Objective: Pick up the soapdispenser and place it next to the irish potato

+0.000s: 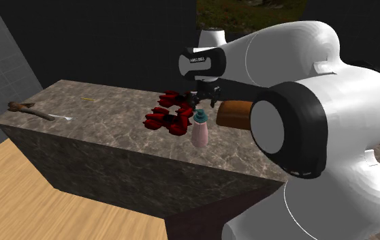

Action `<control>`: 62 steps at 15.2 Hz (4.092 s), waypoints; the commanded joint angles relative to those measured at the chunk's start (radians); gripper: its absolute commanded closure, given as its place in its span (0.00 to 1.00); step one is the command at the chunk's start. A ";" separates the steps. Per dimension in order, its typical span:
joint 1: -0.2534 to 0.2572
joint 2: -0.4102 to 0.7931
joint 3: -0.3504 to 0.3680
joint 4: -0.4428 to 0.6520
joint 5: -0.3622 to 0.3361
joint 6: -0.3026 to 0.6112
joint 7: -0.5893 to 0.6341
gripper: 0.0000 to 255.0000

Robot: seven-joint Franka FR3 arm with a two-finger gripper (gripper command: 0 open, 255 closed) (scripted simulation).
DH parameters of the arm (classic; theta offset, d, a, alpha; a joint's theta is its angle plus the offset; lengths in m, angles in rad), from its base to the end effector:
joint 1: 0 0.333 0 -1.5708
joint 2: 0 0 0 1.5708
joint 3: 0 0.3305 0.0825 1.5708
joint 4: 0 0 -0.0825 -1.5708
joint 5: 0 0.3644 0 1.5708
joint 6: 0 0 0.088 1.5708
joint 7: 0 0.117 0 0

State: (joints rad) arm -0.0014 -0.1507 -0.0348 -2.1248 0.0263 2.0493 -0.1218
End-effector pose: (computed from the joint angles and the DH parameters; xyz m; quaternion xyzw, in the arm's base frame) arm 0.4958 -0.0169 0.4949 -0.9985 -0.0372 -0.0386 0.0115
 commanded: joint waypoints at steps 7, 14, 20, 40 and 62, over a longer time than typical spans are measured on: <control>0.001 0.161 0.000 0.073 0.015 0.104 0.003 0.00; 0.002 0.183 0.001 0.050 0.017 0.148 0.001 0.00; 0.002 0.183 0.001 0.050 0.017 0.148 0.001 1.00; 0.001 0.136 0.000 0.159 0.011 -0.007 0.009 1.00; 0.001 0.128 -0.001 0.446 0.008 -0.302 0.018 1.00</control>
State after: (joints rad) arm -0.0006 -0.0273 -0.0353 -1.6988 0.0337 1.7622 -0.1037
